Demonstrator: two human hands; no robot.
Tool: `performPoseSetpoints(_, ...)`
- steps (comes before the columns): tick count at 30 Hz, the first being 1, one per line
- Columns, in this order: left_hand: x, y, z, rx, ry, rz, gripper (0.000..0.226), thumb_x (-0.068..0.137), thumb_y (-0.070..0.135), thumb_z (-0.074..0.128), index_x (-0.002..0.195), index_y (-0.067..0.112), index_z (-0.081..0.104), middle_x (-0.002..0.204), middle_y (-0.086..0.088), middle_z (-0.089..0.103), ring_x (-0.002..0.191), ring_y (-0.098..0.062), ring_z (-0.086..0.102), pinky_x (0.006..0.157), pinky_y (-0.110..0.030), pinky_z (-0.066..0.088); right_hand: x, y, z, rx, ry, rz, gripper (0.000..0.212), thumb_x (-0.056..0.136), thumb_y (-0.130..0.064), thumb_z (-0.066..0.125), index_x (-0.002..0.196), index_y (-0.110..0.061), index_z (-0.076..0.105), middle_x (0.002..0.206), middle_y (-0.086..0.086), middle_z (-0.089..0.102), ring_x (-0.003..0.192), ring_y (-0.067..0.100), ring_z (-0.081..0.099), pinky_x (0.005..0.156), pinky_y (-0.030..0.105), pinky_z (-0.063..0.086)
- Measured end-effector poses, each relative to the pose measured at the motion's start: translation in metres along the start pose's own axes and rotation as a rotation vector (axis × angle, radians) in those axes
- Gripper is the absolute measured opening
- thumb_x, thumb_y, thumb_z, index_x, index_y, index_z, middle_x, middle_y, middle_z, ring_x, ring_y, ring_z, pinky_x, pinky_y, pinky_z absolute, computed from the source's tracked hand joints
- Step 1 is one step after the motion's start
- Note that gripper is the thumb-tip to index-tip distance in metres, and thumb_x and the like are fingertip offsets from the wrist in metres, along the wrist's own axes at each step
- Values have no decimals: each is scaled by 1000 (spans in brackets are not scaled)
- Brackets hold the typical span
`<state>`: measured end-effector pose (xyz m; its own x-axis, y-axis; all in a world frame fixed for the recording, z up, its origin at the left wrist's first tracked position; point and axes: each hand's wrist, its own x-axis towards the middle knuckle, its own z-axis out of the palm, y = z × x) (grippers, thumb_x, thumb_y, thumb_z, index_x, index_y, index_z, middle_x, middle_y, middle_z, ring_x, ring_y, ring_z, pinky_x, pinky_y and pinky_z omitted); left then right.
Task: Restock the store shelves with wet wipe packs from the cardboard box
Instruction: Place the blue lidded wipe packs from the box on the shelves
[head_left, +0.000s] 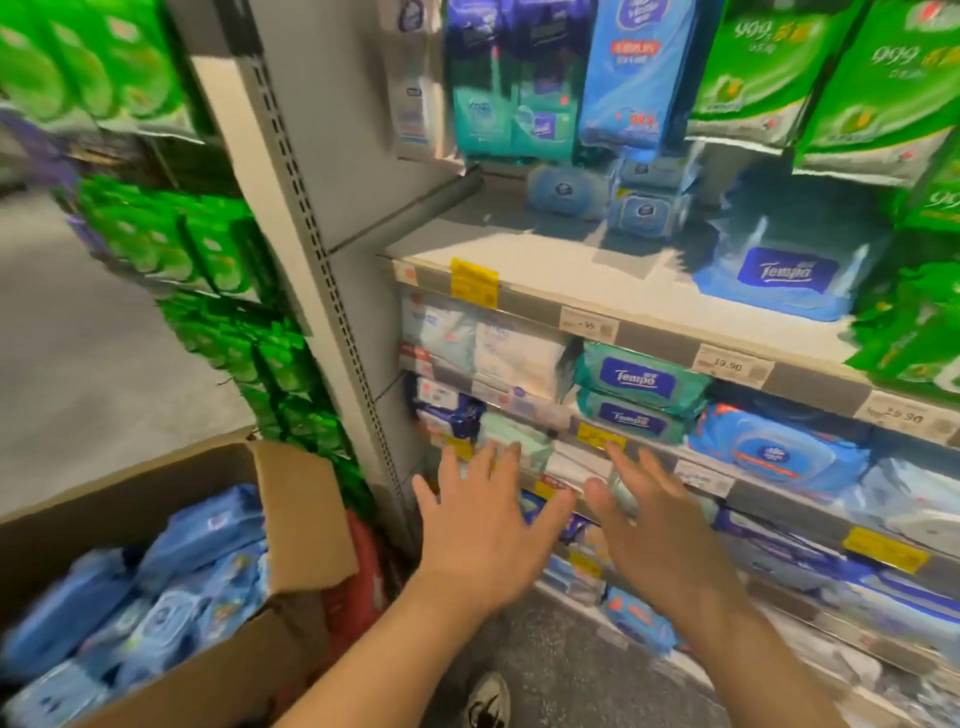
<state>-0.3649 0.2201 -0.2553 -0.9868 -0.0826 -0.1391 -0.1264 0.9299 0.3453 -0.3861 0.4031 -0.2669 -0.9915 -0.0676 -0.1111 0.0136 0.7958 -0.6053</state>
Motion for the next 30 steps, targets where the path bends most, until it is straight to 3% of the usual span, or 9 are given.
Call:
performPoseSetpoints(4,-38,-55,-8,-13,-16,-184,90,87,87,21,161,39,9,171,10,7,157,-31,-5,123,-63,0,-18,-36,25,120,-118,-54,67,92,-74,39,155,-54,25,171,-7,10,159,15,3,127,45,15)
performPoseSetpoints(8,-67,-103,-17,5,-2,-285,90,87,87,22,162,39,8,170,12,7,157,-30,-7,123,-63,1,-28,-70,52,73,-210,-140,78,85,-79,29,158,-52,17,172,1,9,159,20,7,125,41,18)
performPoseSetpoints(16,-127,-216,-31,-68,103,-522,90,87,85,26,161,36,15,169,7,18,156,-31,3,123,-61,12,-40,-145,135,2,-377,-294,79,85,-83,26,157,-53,16,172,-5,11,158,13,4,126,41,16)
performPoseSetpoints(22,-168,-329,-39,-105,120,-650,111,66,95,5,161,37,17,169,9,18,156,-33,8,123,-57,18,-54,-230,217,-60,-479,-401,68,97,-69,39,158,-52,15,171,-2,14,158,16,12,123,41,20)
performPoseSetpoints(27,-187,-429,-47,-208,129,-722,100,80,92,14,162,36,13,169,9,16,155,-31,9,124,-55,17,-63,-299,288,-47,-562,-454,69,100,-62,46,160,-45,18,169,0,23,157,12,10,123,37,22)
performPoseSetpoints(30,-191,-481,-50,-248,141,-712,109,71,95,5,161,34,15,168,6,20,154,-33,12,124,-53,17,-63,-335,327,-80,-599,-446,72,98,-63,45,161,-40,20,168,0,26,157,15,15,120,35,24)
